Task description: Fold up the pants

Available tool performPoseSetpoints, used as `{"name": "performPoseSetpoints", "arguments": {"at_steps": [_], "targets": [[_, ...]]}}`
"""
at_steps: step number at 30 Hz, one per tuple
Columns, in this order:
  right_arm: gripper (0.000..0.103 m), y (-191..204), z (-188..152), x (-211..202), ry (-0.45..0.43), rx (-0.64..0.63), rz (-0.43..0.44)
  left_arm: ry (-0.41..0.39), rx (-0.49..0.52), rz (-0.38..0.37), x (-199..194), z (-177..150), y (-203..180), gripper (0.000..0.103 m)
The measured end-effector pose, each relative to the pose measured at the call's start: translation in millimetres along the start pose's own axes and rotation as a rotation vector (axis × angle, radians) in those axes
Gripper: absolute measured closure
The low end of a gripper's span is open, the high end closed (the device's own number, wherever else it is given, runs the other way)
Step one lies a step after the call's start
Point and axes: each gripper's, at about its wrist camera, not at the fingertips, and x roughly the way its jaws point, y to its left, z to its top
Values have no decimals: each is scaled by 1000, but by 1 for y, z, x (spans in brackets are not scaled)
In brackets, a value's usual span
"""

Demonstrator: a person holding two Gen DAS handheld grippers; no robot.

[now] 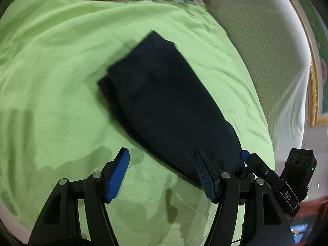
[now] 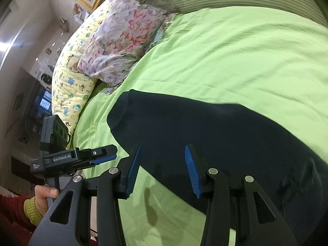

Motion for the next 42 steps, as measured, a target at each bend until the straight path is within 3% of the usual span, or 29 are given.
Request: {"name": "performPoseSetpoints", "arguments": {"at_steps": [7,17,24,32,34,35,37,42], "targets": [[54,18,29,30,54,-87,6,-31,-91,5,-2,11,23,35],[53,34,79,89,163,-214,6,-8,-185,-29,16,24,47,31],[53,56,111,144,291,-350,4,-18,-194,-51,29,40,43,27],[53,74,117,190,421,-475,6,-71,-179,-66,34,45,41,30],[53,77,115,198,450,-488,22,-81,-149,-37,34,45,37,36],[54,77,114,201,470,-486,26,-85,-135,-23,35,45,36,44],[66,77,113,203,465,-489,26,-85,-102,6,37,47,33,62],[79,76,110,188,430,-480,56,-86,-91,-23,35,48,34,77]]}}
